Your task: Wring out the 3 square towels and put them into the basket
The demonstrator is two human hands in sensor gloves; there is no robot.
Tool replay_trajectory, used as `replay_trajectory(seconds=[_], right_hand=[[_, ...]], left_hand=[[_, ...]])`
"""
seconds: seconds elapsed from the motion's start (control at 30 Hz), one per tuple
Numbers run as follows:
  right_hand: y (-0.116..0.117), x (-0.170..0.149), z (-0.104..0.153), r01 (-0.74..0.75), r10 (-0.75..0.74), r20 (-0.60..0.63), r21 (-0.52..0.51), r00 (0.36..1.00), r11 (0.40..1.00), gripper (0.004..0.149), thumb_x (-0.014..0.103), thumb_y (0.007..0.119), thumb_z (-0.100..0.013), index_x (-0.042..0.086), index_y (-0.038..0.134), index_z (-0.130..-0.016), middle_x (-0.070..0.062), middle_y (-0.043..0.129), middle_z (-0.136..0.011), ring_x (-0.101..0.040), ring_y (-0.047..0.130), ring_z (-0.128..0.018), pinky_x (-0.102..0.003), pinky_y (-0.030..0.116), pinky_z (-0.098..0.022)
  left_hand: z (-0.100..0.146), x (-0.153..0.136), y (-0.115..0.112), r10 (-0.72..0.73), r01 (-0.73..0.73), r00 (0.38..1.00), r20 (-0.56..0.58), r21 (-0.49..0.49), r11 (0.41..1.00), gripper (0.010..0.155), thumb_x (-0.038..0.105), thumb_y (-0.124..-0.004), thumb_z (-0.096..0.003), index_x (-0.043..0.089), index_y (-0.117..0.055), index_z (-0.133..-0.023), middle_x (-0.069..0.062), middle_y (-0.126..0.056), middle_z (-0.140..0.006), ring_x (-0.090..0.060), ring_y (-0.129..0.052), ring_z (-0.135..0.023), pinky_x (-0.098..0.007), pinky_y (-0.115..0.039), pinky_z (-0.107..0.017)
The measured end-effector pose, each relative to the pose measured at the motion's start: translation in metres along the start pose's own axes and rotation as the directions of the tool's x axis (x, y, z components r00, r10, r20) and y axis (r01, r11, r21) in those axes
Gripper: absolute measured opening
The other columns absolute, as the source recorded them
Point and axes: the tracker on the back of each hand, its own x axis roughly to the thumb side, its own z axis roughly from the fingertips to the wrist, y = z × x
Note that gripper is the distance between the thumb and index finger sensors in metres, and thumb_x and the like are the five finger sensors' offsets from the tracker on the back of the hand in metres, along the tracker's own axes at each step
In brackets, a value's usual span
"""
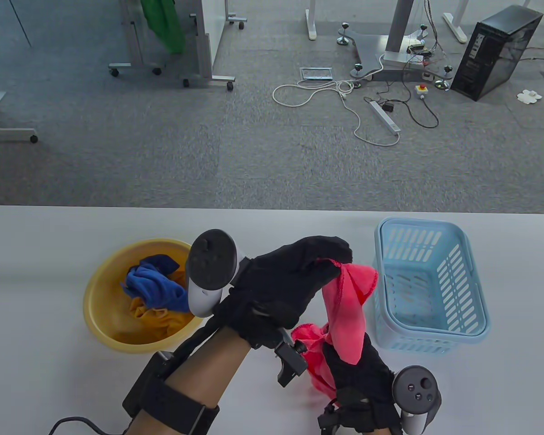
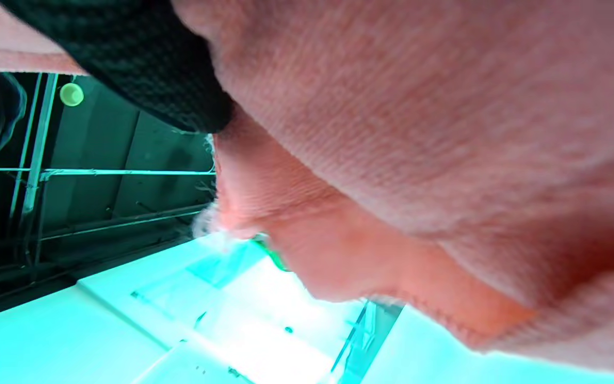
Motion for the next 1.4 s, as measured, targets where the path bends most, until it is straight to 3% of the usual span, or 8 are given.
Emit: replay_trajectory(seconds=[0.07, 0.23, 0.63, 0.9, 1.03, 1.4], right_hand=[[-0.003, 0.0, 0.001, -0.024, 0.023, -0.018, -0.043, 1.0, 0.999, 0.049, 0.029, 0.094, -0.051, 0.018, 0.066, -0.09, -0.013, 0.086, -0.084, -0.033, 0.099, -0.065, -0.06, 0.068, -0.071], [-0.008, 0.0, 0.0, -0.003, 0.002, -0.035, -0.027, 0.999, 1.0, 0.065, 0.031, 0.091, -0.053, 0.018, 0.053, -0.105, -0.013, 0.084, -0.084, -0.03, 0.098, -0.061, -0.059, 0.068, -0.07], [-0.02, 0.012, 0.002, -0.017, 0.019, 0.019, -0.111, 1.0, 0.994, 0.058, 0.031, 0.082, -0.057, 0.017, 0.052, -0.105, -0.013, 0.08, -0.087, -0.031, 0.094, -0.065, -0.06, 0.066, -0.07], [-0.025, 0.014, 0.004, -0.01, 0.016, 0.036, -0.168, 0.999, 0.986, 0.061, 0.031, 0.082, -0.058, 0.02, 0.048, -0.107, -0.012, 0.078, -0.089, -0.031, 0.092, -0.068, -0.061, 0.066, -0.07], [-0.029, 0.016, 0.005, 0.004, 0.005, 0.051, -0.181, 0.999, 0.984, 0.062, 0.031, 0.082, -0.058, 0.022, 0.046, -0.108, -0.011, 0.077, -0.09, -0.031, 0.092, -0.068, -0.061, 0.065, -0.071], [-0.036, 0.021, 0.006, 0.039, -0.023, 0.084, -0.194, 0.996, 0.98, 0.06, 0.03, 0.082, -0.058, 0.025, 0.05, -0.108, -0.012, 0.077, -0.09, -0.032, 0.091, -0.07, -0.062, 0.065, -0.071]], left_hand=[[0.003, -0.005, 0.006, -0.017, 0.017, 1.0, -0.02, 0.024, 1.0, 0.041, 0.029, -0.084, -0.0535, 0.026, -0.087, -0.094, -0.012, -0.092, -0.093, -0.039, -0.098, -0.078, -0.065, -0.07, -0.061], [0.011, -0.017, 0.022, -0.065, 0.07, 0.997, -0.048, 0.094, 0.993, 0.041, 0.029, -0.084, -0.0536, 0.025, -0.086, -0.095, -0.013, -0.091, -0.094, -0.039, -0.098, -0.078, -0.064, -0.071, -0.06], [0.04, -0.066, 0.048, -0.097, 0.132, 0.983, -0.155, 0.236, 0.963, 0.042, 0.029, -0.083, -0.0534, 0.021, -0.084, -0.095, -0.014, -0.094, -0.084, -0.034, -0.101, -0.067, -0.062, -0.073, -0.059], [0.052, -0.09, 0.046, -0.284, 0.334, 0.926, -0.25, 0.19, 0.923, 0.042, 0.027, -0.084, -0.0525, 0.02, -0.084, -0.094, -0.014, -0.094, -0.083, -0.034, -0.101, -0.066, -0.061, -0.073, -0.058], [0.06, -0.109, 0.036, -0.472, 0.52, 0.837, -0.276, 0.135, 0.843, 0.042, 0.028, -0.084, -0.0524, 0.021, -0.084, -0.094, -0.013, -0.093, -0.083, -0.033, -0.101, -0.065, -0.06, -0.074, -0.058], [0.074, -0.161, 0.006, -0.454, 0.49, 0.827, -0.333, 0.028, 0.871, 0.042, 0.026, -0.085, -0.052, 0.02, -0.084, -0.093, -0.014, -0.094, -0.082, -0.034, -0.101, -0.064, -0.061, -0.074, -0.057]])
